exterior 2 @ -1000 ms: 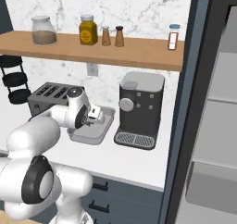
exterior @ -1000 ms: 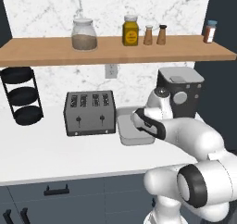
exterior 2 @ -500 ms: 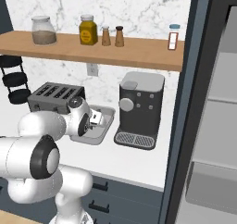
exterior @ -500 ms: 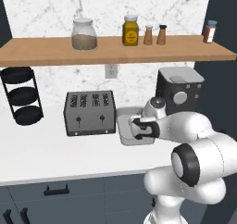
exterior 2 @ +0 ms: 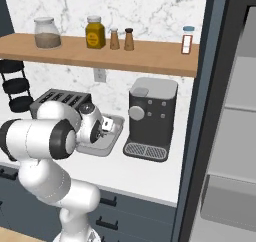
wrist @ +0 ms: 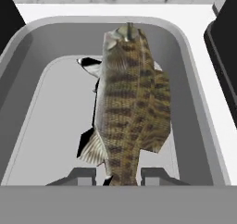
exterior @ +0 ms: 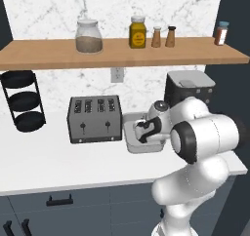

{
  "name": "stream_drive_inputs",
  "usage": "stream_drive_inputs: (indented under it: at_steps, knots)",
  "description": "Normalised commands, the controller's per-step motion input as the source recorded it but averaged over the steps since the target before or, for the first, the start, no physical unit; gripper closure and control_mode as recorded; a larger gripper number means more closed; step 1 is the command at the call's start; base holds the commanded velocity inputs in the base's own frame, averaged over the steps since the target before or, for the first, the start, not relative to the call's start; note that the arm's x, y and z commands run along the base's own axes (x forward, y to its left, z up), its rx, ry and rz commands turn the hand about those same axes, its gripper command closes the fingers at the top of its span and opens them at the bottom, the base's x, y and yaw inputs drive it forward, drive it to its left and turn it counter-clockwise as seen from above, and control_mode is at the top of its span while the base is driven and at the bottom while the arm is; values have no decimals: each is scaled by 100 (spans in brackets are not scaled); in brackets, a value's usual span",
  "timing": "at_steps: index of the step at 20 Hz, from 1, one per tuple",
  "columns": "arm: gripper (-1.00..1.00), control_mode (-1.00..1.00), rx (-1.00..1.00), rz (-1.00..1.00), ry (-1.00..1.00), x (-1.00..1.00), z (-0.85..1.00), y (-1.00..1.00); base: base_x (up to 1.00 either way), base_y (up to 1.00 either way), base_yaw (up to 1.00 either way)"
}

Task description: Place one tomato and one fish in each tupperware on the nearby counter, to pack two identical lunches.

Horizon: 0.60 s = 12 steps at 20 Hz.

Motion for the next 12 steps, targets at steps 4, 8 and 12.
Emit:
stream_drive_inputs:
  at_steps: [4, 8, 12]
  knots:
    - [-100, -100, 0, 0, 2, 19, -41, 0, 0, 0, 0]
    - [-100, -100, 0, 0, -1, 4, -3, 0, 0, 0, 0]
    - [-100, -100, 0, 0, -8, -16, 54, 0, 0, 0, 0]
